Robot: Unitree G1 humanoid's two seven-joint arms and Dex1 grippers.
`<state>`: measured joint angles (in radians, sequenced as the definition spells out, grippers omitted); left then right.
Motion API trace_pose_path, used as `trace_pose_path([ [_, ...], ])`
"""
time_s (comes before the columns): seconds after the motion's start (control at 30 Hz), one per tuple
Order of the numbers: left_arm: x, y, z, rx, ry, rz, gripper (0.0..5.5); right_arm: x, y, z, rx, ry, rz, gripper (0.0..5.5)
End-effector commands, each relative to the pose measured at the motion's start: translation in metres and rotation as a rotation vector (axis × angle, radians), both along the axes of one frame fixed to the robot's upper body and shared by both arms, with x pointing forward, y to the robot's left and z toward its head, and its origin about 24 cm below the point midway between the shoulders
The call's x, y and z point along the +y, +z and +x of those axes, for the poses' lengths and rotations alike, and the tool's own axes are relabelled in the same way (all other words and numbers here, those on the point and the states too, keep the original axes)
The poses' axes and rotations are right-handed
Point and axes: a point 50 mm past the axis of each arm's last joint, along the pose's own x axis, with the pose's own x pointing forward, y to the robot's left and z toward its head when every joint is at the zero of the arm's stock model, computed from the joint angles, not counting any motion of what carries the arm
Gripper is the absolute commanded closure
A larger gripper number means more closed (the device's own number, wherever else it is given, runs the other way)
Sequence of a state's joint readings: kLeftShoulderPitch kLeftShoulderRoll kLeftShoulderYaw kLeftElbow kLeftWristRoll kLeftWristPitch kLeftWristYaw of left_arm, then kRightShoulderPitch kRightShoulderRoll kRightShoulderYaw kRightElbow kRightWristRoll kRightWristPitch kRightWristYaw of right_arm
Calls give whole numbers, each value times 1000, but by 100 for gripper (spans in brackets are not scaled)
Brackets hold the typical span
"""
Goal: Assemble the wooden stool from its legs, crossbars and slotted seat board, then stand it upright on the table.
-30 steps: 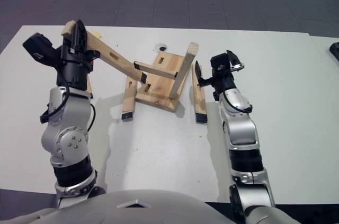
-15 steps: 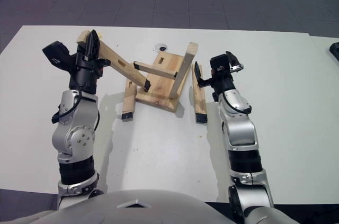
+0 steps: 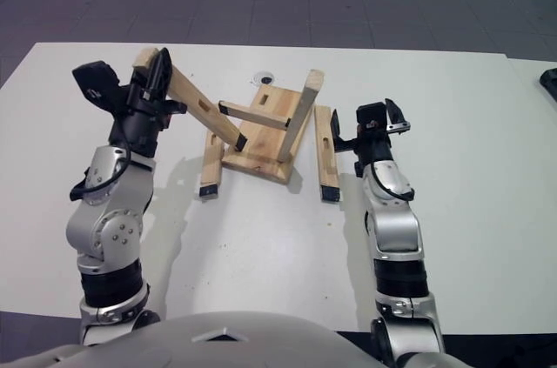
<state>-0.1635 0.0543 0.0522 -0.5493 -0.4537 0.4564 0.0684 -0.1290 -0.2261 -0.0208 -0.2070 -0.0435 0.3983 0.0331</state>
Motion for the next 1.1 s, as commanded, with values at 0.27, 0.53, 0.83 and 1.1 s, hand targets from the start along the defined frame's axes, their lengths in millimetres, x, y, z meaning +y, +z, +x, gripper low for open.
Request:
trace_pose_path([
  [0.27, 0, -24, 19, 200, 4, 89, 445, 3, 7, 5, -44, -26, 8, 10],
  [0.53, -2, -51, 17, 330, 10, 165, 445, 2, 70, 12, -264, -18, 47, 10],
  [0.83, -14, -62, 15, 352, -19, 203, 445, 23, 156, 0, -545, 142, 287, 10],
  [1.1, -19, -70, 17, 381, -20, 239, 445, 84, 169, -7, -514, 436, 302, 10],
])
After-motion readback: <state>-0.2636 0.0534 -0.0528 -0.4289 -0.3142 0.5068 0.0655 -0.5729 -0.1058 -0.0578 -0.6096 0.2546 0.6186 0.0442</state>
